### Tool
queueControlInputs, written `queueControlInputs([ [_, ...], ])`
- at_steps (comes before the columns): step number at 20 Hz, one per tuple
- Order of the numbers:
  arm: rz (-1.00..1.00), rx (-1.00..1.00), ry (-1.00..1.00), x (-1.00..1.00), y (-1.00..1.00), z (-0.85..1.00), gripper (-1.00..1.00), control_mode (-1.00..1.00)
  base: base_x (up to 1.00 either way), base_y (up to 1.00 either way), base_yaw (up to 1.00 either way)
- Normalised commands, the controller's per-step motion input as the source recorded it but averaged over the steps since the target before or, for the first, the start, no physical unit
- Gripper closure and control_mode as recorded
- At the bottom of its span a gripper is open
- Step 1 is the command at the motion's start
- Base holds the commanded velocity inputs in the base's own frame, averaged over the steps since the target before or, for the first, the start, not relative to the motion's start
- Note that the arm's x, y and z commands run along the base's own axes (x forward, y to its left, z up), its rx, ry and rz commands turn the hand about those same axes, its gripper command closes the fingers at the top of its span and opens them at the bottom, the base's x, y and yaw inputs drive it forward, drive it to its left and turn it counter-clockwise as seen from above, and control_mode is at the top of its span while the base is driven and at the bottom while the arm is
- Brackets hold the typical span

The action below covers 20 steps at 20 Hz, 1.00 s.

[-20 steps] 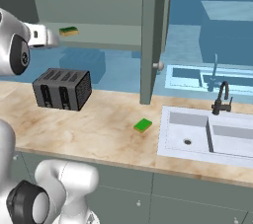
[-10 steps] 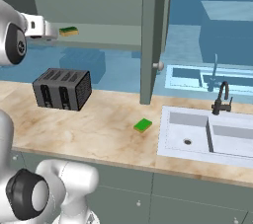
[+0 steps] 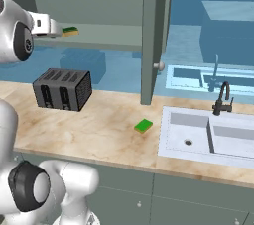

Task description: Locate and retrieve the sponge and sponge from the cabinet. Place them next to the sink.

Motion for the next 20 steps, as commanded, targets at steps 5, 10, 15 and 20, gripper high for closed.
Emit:
queueControlInputs([
  [5, 0.00, 0.00, -0.05, 0.46, 0.04, -0.10, -1.00, -1.00, 0.00, 0.00, 0.00],
  [10, 0.00, -0.01, 0.06, 0.44, 0.30, -0.02, -1.00, -1.00, 0.00, 0.00, 0.00],
  [15, -0.01, -0.01, 0.04, 0.46, 0.22, 0.00, -1.00, -1.00, 0.00, 0.00, 0.00],
  [20, -0.02, 0.00, 0.00, 0.49, 0.09, -0.03, -1.00, -1.00, 0.00, 0.00, 0.00],
])
